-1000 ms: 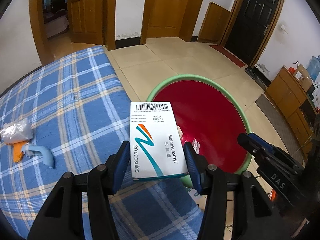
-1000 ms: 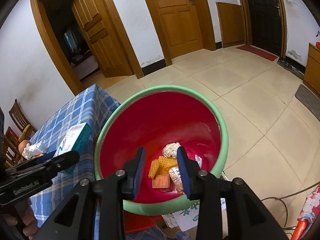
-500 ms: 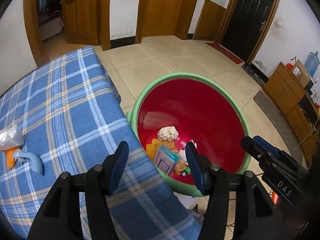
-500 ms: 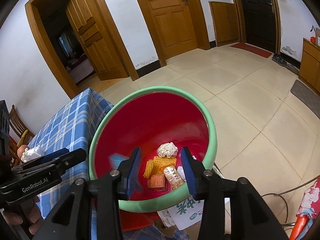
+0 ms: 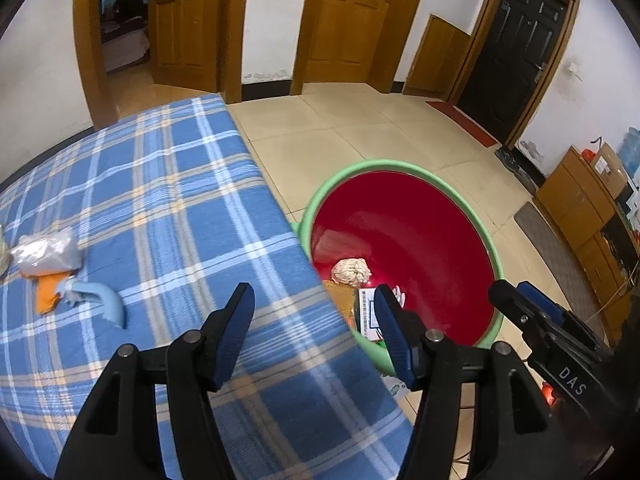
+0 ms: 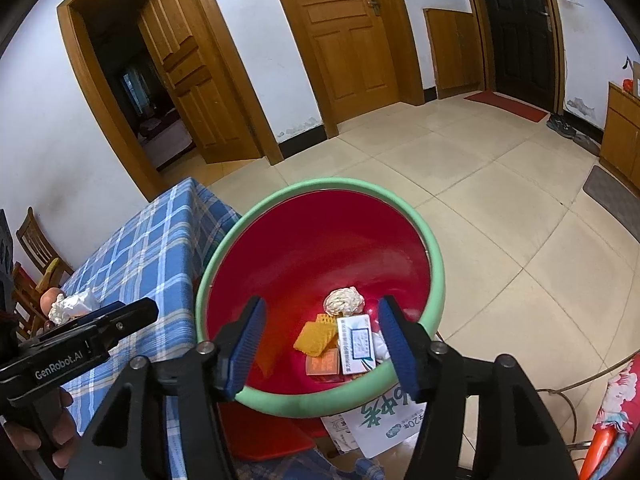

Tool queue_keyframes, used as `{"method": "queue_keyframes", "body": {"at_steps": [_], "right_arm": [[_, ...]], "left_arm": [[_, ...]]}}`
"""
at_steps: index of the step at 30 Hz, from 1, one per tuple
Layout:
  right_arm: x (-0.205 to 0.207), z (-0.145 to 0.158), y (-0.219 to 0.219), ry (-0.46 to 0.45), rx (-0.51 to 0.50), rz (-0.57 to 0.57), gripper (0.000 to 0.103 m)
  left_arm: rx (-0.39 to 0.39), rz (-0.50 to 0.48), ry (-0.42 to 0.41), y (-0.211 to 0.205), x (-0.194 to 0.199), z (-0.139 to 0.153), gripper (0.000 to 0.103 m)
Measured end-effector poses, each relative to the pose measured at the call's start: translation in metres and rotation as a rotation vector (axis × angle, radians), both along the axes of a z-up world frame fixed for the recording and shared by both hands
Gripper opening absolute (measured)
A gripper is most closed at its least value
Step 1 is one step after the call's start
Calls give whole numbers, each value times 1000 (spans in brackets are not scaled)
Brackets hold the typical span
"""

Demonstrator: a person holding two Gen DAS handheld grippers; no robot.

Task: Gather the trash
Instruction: 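Move both open grippers back over the table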

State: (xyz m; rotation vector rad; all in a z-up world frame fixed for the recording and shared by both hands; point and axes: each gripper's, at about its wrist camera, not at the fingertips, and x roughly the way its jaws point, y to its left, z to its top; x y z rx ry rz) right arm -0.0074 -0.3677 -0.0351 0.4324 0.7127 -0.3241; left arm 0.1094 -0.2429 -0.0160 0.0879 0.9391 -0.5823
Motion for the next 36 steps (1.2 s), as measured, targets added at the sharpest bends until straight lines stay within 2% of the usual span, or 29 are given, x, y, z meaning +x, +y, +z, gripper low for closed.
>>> {"method": "queue_keyframes", "body": {"at_steps": [13, 27, 36], "right_arm": [[11, 11, 36, -9, -5, 71, 78], [41, 17, 82, -13, -15, 173, 80], [62, 16, 114, -10, -18, 244, 81]], "left_arm": [[-7, 111, -26, 57, 1, 11, 64], [-6, 266, -41, 139, 21, 14, 64], [-8, 363, -20, 183, 33, 4, 64]]}}
